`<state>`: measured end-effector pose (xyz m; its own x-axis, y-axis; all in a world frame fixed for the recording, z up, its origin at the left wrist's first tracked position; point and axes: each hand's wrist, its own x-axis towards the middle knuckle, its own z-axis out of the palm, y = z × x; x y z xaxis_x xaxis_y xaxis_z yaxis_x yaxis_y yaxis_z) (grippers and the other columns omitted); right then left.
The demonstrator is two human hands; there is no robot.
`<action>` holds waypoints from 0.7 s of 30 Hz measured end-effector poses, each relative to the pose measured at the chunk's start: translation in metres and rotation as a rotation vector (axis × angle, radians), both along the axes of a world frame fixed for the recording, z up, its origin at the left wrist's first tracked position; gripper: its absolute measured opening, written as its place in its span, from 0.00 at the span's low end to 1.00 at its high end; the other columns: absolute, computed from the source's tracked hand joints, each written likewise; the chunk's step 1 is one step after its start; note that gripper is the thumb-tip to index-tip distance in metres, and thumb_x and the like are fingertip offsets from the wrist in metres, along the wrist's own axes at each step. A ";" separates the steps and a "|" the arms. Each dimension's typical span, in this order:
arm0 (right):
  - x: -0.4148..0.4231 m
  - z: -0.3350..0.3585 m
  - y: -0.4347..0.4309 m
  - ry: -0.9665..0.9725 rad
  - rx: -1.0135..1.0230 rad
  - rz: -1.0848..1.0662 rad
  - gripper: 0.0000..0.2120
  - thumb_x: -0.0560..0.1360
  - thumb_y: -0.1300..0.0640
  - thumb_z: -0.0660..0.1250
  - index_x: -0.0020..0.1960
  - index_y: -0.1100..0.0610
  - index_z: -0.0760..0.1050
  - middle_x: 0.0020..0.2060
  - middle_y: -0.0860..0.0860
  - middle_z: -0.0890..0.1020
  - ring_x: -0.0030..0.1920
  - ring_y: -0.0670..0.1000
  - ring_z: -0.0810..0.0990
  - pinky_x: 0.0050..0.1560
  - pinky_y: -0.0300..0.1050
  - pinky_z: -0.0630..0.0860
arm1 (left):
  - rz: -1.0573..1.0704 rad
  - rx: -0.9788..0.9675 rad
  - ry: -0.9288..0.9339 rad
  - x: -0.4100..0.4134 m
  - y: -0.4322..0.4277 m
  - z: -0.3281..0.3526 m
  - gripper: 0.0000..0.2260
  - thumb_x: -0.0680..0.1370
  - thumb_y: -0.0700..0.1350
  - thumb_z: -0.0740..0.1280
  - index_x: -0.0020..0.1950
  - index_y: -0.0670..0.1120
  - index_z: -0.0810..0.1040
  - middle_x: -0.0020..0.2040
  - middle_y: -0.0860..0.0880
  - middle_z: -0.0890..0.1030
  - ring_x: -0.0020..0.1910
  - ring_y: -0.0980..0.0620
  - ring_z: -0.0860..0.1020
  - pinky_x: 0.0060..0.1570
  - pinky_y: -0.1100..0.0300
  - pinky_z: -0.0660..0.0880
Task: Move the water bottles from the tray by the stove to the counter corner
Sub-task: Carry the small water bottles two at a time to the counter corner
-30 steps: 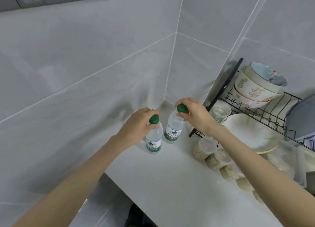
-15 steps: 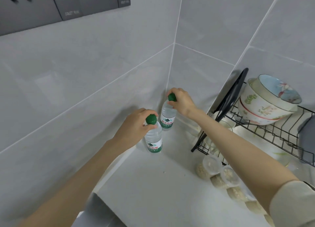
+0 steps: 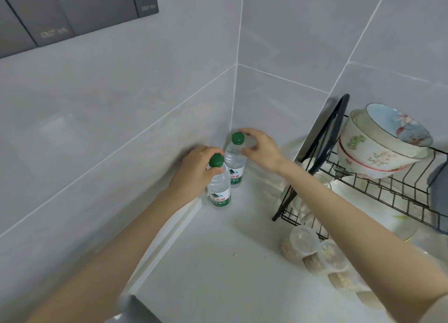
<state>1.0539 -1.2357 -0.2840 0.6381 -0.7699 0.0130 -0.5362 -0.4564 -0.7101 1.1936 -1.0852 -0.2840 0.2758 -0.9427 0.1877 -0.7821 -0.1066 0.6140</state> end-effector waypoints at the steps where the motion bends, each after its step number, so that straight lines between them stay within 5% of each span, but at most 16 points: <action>1: -0.006 0.002 0.002 0.005 0.002 0.004 0.25 0.74 0.64 0.68 0.70 0.53 0.71 0.65 0.55 0.74 0.54 0.55 0.78 0.50 0.27 0.68 | -0.006 0.002 -0.015 0.000 -0.006 0.000 0.12 0.73 0.43 0.72 0.56 0.46 0.79 0.49 0.47 0.79 0.49 0.48 0.75 0.46 0.62 0.65; 7: -0.037 0.021 0.021 -0.029 0.060 -0.004 0.23 0.76 0.63 0.67 0.70 0.57 0.69 0.67 0.54 0.73 0.55 0.56 0.81 0.53 0.33 0.70 | -0.041 0.070 -0.216 0.004 -0.042 0.004 0.15 0.75 0.47 0.70 0.61 0.47 0.77 0.53 0.47 0.79 0.54 0.45 0.75 0.56 0.54 0.70; 16: -0.054 0.025 0.037 -0.021 0.089 -0.011 0.23 0.76 0.60 0.68 0.70 0.55 0.70 0.67 0.53 0.73 0.56 0.55 0.80 0.53 0.33 0.71 | -0.001 0.059 -0.196 -0.003 -0.041 -0.016 0.13 0.74 0.40 0.71 0.57 0.43 0.78 0.52 0.44 0.79 0.51 0.43 0.76 0.50 0.56 0.69; 21: -0.061 0.035 0.051 -0.040 0.102 -0.019 0.23 0.76 0.60 0.67 0.70 0.54 0.69 0.66 0.54 0.73 0.56 0.55 0.80 0.56 0.37 0.71 | 0.005 0.090 -0.206 -0.014 -0.026 -0.011 0.19 0.76 0.41 0.69 0.67 0.44 0.73 0.66 0.45 0.73 0.64 0.42 0.72 0.60 0.47 0.72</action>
<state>0.9924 -1.1846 -0.2485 0.6237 -0.7806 -0.0405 -0.5142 -0.3707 -0.7734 1.1796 -1.1117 -0.2946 0.2449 -0.9569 0.1560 -0.8893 -0.1576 0.4294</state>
